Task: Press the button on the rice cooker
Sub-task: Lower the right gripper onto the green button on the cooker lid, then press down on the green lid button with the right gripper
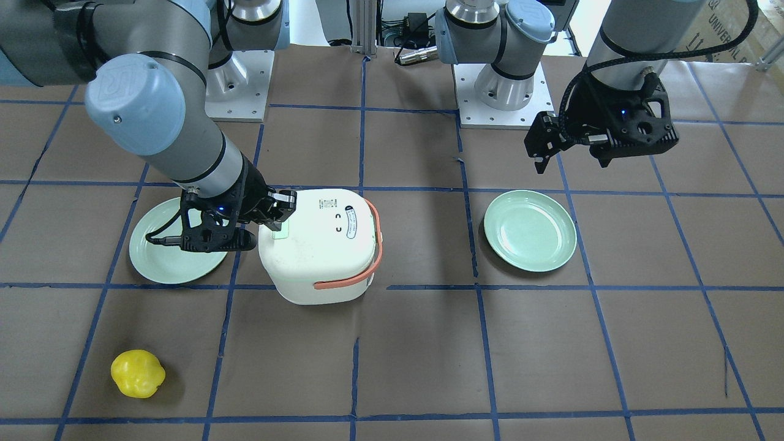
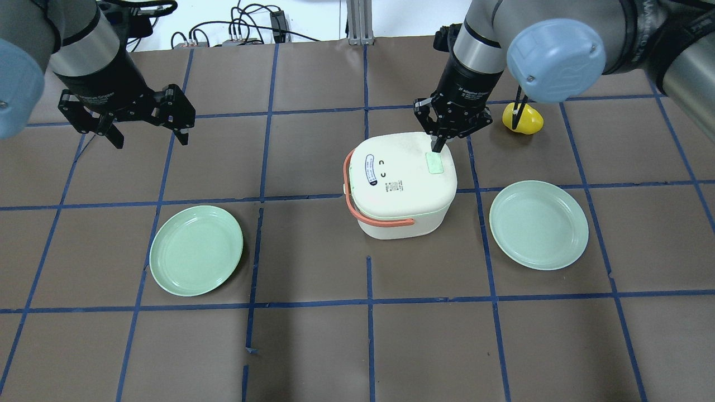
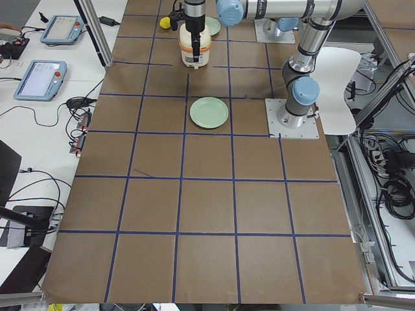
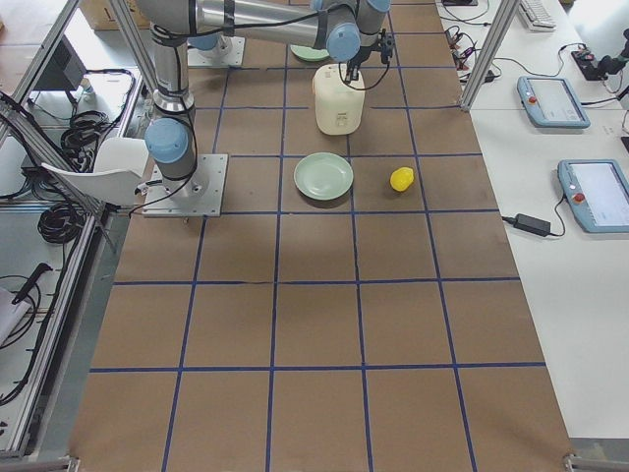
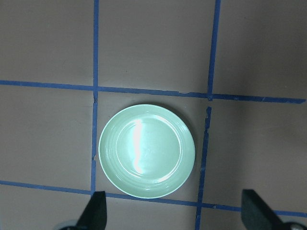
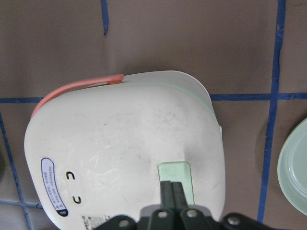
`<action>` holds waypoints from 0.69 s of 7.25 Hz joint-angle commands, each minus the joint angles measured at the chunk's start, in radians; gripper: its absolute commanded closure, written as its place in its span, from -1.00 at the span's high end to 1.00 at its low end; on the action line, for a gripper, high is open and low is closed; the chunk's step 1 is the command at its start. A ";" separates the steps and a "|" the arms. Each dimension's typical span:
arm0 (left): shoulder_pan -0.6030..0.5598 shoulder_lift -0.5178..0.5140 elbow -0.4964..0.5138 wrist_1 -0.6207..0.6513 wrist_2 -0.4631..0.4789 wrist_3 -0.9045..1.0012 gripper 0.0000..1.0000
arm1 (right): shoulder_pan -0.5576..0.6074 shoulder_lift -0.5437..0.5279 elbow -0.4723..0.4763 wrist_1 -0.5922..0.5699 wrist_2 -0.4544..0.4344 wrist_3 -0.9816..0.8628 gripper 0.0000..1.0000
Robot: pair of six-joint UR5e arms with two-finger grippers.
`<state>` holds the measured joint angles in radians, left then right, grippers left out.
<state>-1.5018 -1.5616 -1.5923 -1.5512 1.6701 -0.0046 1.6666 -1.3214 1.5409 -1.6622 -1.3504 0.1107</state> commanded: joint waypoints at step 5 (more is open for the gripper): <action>0.000 0.000 0.000 0.000 0.000 0.000 1.00 | -0.001 0.005 0.016 -0.004 -0.010 0.006 -0.77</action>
<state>-1.5018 -1.5616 -1.5923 -1.5509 1.6705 -0.0046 1.6659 -1.3167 1.5566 -1.6659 -1.3606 0.1153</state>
